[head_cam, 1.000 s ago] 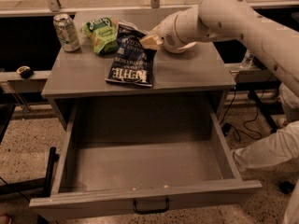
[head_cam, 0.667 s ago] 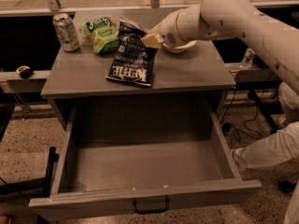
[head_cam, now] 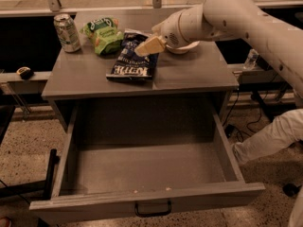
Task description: Pick blue chip bag from top drawer and place on counter
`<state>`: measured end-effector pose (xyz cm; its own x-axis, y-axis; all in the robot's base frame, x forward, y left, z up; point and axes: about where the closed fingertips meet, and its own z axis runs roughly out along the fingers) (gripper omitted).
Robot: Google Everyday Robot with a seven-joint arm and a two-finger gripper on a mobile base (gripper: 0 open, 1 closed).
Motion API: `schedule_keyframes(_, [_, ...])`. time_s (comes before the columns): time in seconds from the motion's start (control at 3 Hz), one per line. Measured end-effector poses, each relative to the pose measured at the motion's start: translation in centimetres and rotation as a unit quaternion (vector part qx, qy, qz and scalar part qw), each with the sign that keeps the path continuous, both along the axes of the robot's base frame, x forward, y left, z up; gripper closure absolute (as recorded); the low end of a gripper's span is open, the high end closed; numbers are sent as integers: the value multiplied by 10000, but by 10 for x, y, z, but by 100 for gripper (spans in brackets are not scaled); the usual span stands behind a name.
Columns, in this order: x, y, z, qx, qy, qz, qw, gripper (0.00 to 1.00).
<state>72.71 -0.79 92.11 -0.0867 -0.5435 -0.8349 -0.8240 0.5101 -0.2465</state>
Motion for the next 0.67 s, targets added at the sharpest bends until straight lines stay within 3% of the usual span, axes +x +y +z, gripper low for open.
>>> schedule_keyframes(0.33, [-16,-12,14,-28,-118,97,9999,0])
schedule_keyframes(0.67, [-47,-56,30,-149,-273,-171,9994,0])
